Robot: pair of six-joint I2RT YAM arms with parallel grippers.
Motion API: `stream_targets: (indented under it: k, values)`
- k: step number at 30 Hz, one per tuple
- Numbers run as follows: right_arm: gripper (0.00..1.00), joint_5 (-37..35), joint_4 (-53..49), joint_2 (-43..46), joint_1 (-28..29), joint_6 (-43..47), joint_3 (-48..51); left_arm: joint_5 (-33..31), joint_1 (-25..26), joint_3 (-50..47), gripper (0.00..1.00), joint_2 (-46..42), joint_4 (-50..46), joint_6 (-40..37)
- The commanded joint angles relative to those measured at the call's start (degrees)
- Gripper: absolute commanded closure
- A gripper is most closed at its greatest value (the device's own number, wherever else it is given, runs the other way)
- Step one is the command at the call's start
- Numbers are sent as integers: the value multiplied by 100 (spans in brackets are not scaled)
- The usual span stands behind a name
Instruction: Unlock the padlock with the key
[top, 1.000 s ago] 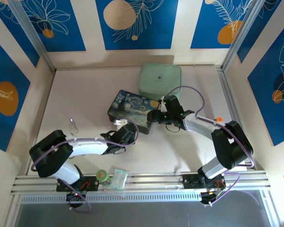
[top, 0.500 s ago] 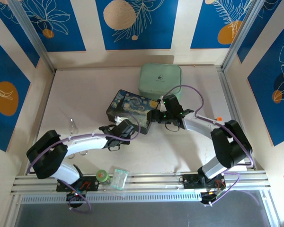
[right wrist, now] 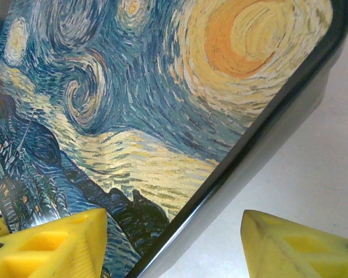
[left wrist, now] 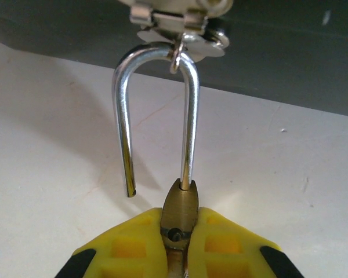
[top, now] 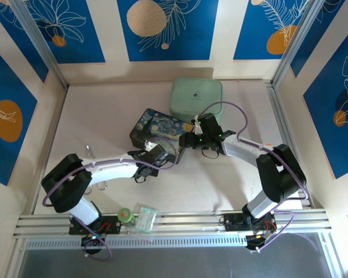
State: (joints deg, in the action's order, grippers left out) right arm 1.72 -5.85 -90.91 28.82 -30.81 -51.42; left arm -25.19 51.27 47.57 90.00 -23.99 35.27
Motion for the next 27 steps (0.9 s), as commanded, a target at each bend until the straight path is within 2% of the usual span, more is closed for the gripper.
stream_targets:
  k: [1, 8, 15, 27]
  values:
    - [39, -414, -712, -293, -43, 162, 56, -321, 46, -134, 91, 160, -321, 137]
    - [38, -436, -742, -317, -43, 164, 20, -188, 310, -17, 86, 544, 17, 420]
    - [38, -462, -742, -277, -43, 154, 52, -647, 532, 240, 83, 780, -424, 755]
    - [38, -453, -681, -347, -47, 125, 81, -769, 813, 332, 74, 715, -497, 1000]
